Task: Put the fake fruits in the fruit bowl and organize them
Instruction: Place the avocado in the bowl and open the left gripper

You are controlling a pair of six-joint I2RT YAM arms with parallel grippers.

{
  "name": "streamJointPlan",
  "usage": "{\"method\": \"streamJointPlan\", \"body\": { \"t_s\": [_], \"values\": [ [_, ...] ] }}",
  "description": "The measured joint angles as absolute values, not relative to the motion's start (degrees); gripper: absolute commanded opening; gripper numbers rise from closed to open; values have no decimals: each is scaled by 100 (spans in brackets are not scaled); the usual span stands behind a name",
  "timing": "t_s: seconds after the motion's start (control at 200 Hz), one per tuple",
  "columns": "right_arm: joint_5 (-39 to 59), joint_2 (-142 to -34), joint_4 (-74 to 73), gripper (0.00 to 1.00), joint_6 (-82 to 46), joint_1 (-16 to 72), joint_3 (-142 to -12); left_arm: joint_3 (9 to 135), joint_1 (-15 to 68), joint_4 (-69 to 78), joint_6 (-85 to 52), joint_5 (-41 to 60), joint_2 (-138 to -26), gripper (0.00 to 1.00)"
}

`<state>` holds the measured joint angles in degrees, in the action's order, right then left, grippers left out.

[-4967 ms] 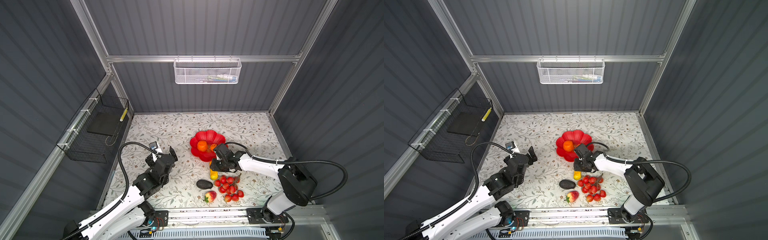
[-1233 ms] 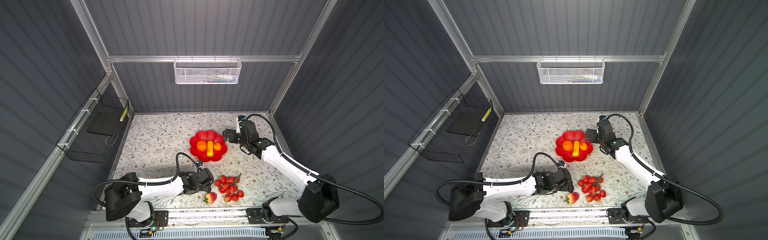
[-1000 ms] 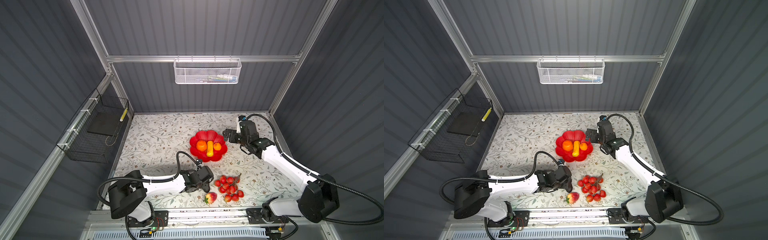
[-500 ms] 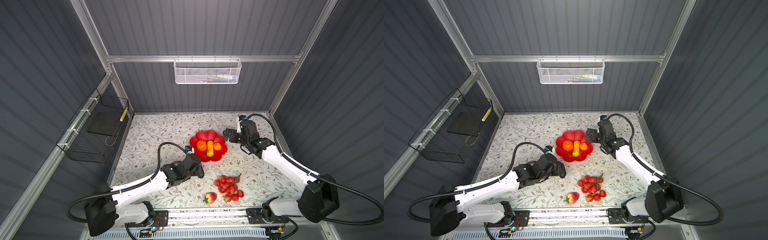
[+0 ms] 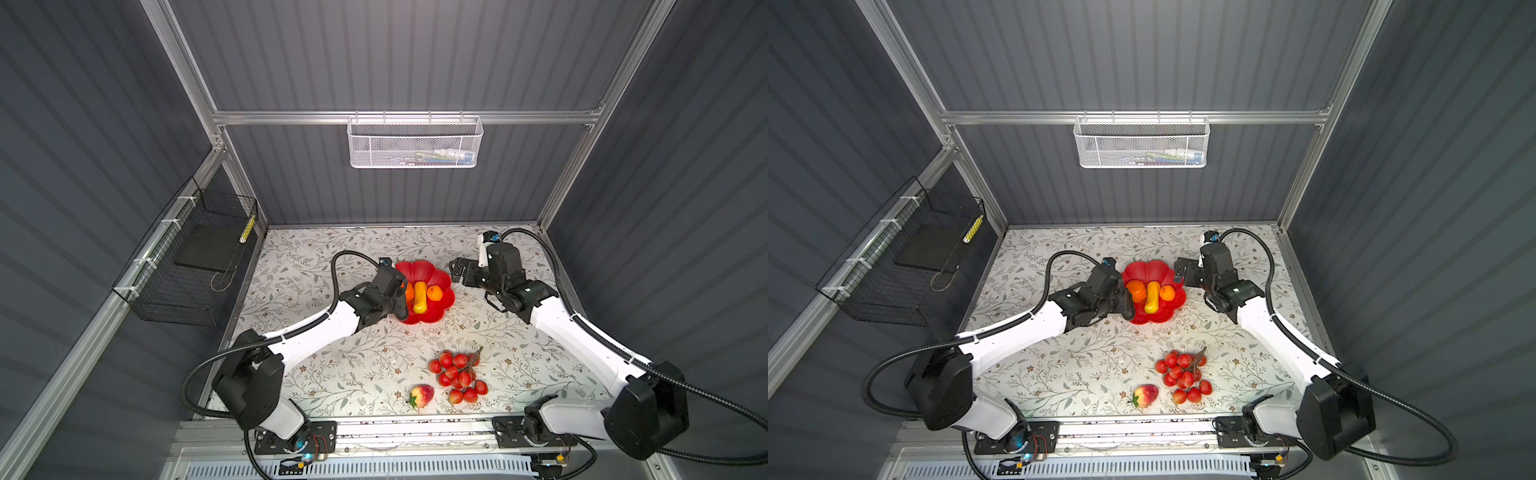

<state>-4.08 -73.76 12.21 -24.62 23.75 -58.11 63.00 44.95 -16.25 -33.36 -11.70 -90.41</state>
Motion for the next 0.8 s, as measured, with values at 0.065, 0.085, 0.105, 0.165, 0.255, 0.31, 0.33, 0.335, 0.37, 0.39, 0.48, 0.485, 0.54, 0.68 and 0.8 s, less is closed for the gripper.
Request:
{"method": "streamJointPlan", "body": {
  "t_s": [0.065, 0.085, 0.105, 0.165, 0.255, 0.31, 0.33, 0.335, 0.37, 0.39, 0.48, 0.485, 0.54, 0.68, 0.8],
  "values": [
    [-408, -7334, 1238, 99, -2440, 2362, -5778, 6364, 4486, -1555, -3323, -1098, -9314, 26],
    [-408, -7321, 1247, 99, -2434, 2357, -5765, 6381, 4477, -1535, -3321, -1090, -9371, 26],
    [-408, -7312, 1258, 99, -2421, 2355, -5754, 6399, 4477, -1511, -3319, -1081, -9443, 27],
    [-410, -7279, 1330, 99, -2381, 2355, -5732, 6460, 4471, -1461, -3319, -1081, -9607, 31],
    [-410, -7253, 1439, 99, -2290, 2355, -5732, 6488, 4460, -1369, -3341, -1083, -9756, 40],
    [-410, -7234, 1520, 99, -2228, 2355, -5734, 6495, 4451, -1334, -3361, -1083, -9819, 53],
    [-408, -7227, 1551, 99, -2202, 2355, -5732, 6499, 4451, -1321, -3369, -1081, -9839, 58],
    [-408, -7225, 1553, 99, -2198, 2355, -5734, 6499, 4451, -1317, -3367, -1081, -9841, 59],
    [-397, -7203, 1605, 99, -2150, 2355, -5734, 6517, 4451, -1306, -3376, -1085, -9865, 63],
    [-386, -7190, 1636, 99, -2121, 2355, -5732, 6521, 4451, -1291, -3435, -1081, -9872, 65],
    [-276, -7118, 1848, 99, -1981, 2355, -5743, 6543, 4451, -1227, -3437, -1105, -9870, 77],
    [-270, -7116, 1859, 99, -1977, 2355, -5745, 6543, 4451, -1216, -3463, -1107, -9870, 78],
    [-169, -7076, 2043, 98, -1887, 2355, -5765, 6552, 4451, -1179, -3446, -1162, -9845, 85],
    [141, -6910, 2449, 96, -1619, 2467, -5765, 6549, 4451, -1138, -3411, -1494, -9531, 97],
    [176, -6696, 2818, 96, -1343, 3118, -5763, 6324, 4423, -978, -3315, -2097, -8726, 100]
  ]
}}
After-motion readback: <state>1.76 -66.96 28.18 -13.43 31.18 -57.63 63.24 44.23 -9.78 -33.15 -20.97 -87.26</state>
